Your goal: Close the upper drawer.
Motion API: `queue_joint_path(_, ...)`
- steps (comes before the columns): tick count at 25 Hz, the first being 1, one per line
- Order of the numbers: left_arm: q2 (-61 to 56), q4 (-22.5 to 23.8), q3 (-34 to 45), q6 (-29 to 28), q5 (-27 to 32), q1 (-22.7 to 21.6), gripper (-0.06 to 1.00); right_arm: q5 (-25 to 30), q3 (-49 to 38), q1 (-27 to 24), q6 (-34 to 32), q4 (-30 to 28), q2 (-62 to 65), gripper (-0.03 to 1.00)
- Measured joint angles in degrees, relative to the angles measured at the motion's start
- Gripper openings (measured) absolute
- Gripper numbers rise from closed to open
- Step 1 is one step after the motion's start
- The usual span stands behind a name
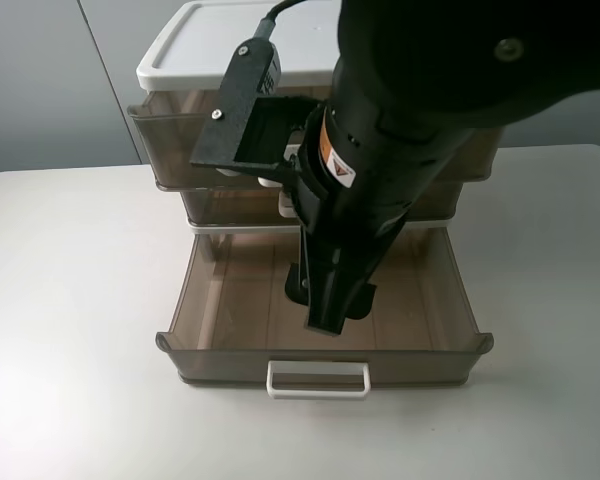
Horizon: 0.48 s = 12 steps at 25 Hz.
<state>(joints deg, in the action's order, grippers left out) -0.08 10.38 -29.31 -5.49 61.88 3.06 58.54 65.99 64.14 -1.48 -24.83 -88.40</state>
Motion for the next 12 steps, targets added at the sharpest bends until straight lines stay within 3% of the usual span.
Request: queue_joint_path(12, 0.0, 0.0, 0.0, 0.0, 0.0, 0.0, 0.74, -8.39, -0.1, -8.95, 2.15, 0.52, -1.98, 0.63)
